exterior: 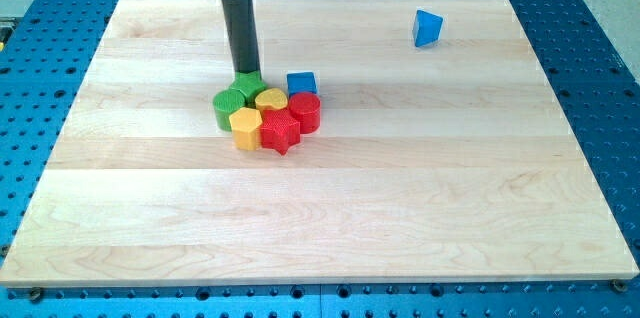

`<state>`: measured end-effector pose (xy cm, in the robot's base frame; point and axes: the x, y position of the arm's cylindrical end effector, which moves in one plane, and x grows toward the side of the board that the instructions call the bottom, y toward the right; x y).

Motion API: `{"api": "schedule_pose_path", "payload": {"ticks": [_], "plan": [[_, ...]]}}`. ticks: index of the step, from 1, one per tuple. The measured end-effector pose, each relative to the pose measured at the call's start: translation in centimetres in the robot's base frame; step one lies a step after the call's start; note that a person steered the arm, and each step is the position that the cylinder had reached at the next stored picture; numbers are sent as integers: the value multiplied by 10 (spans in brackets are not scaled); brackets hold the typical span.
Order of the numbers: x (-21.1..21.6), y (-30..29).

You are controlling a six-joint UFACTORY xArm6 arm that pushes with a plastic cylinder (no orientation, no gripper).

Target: Place the triangle parallel to the cube

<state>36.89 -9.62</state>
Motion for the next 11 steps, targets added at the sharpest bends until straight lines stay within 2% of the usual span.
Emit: {"api": "schedule_pose_path", "payload": {"ticks": [1, 2, 3, 4, 5, 6, 8, 9, 10, 11], "plan": [[-28, 10], [-83, 43], [-123, 86], [-139, 163], [-137, 229], [-117, 260], [-88, 271], [-59, 271], [-52, 227], [-6, 220]]}}
